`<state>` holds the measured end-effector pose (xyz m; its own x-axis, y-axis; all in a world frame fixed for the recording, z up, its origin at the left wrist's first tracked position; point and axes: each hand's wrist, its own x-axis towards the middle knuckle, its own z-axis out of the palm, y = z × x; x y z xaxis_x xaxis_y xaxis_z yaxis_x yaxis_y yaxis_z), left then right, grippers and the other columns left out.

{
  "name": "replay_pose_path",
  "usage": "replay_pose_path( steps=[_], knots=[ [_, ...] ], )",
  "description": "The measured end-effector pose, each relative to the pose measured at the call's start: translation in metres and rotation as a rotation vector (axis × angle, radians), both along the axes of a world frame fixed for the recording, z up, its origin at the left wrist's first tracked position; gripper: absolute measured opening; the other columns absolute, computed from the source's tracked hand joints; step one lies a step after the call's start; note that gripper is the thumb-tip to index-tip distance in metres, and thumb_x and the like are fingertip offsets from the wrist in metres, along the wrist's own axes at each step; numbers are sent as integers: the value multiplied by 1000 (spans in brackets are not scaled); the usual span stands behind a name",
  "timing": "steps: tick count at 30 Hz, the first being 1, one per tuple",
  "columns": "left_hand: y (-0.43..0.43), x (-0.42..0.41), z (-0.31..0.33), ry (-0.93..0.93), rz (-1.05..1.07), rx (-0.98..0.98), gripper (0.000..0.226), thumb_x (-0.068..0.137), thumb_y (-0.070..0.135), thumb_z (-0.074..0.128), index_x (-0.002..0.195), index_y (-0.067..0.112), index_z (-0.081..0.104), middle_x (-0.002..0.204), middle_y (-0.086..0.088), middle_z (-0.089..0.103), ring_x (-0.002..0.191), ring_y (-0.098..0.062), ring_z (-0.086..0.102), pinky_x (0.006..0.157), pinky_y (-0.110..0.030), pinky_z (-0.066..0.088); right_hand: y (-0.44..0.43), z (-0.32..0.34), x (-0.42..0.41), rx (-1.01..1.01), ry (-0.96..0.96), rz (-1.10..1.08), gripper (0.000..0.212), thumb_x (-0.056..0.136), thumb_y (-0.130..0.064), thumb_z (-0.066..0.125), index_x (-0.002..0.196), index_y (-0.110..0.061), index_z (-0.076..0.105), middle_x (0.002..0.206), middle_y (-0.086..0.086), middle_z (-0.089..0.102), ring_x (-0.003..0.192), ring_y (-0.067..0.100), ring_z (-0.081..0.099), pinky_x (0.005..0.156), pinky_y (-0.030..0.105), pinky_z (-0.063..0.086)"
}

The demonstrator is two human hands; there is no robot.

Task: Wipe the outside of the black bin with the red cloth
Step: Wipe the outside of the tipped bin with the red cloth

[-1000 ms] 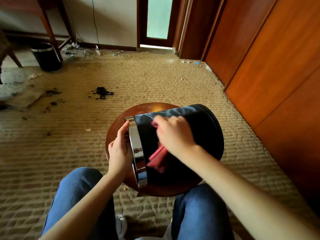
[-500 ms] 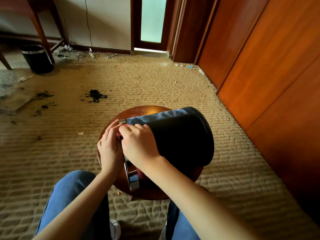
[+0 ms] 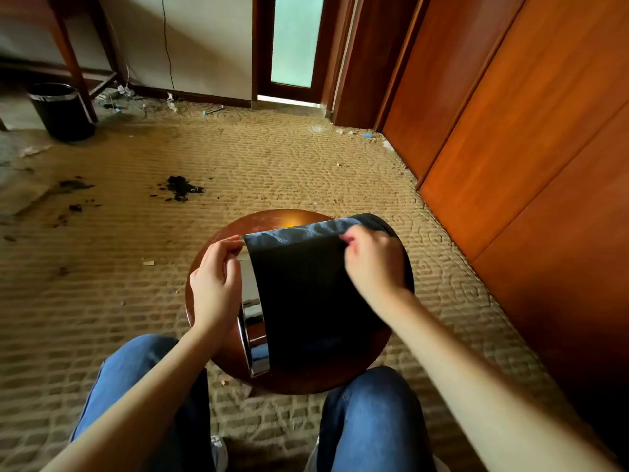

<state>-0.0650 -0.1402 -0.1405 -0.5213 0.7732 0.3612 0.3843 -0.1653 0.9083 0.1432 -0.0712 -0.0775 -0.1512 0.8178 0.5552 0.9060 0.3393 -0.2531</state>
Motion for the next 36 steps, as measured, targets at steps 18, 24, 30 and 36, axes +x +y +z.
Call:
replay_pose_path(
  steps=[18, 24, 30, 36],
  knots=[
    [-10, 4, -5, 94, -37, 68, 35, 84, 24, 31, 103, 15, 59, 103, 11, 56, 102, -19, 57, 87, -58, 44, -3, 8, 28, -38, -132, 7, 18, 71, 2, 59, 82, -8, 69, 68, 16, 67, 62, 37, 63, 55, 38, 50],
    [-9, 3, -4, 127, -31, 65, 35, 84, 20, 32, 106, 14, 60, 105, 10, 56, 101, -18, 56, 88, -58, 44, -65, -11, -86, 77, -74, 412, 12, 68, -9, 56, 75, -14, 63, 73, 3, 67, 64, 28, 58, 59, 31, 40],
    [-14, -7, 0, 315, -28, -72, 41, 87, 30, 28, 111, 23, 60, 115, 12, 61, 108, -8, 54, 91, -34, 30, -37, -16, -46, 174, -167, 400, 28, 75, -12, 45, 86, -17, 70, 80, -2, 73, 59, 26, 58, 57, 31, 43],
    [-13, 1, 7, 215, -16, -100, 30, 88, 33, 36, 106, 26, 58, 107, 19, 57, 105, -4, 53, 91, -32, 26, 6, 1, 77, 48, -197, 57, 27, 74, 5, 61, 93, -12, 72, 72, 9, 71, 60, 34, 62, 55, 38, 53]
  ],
)
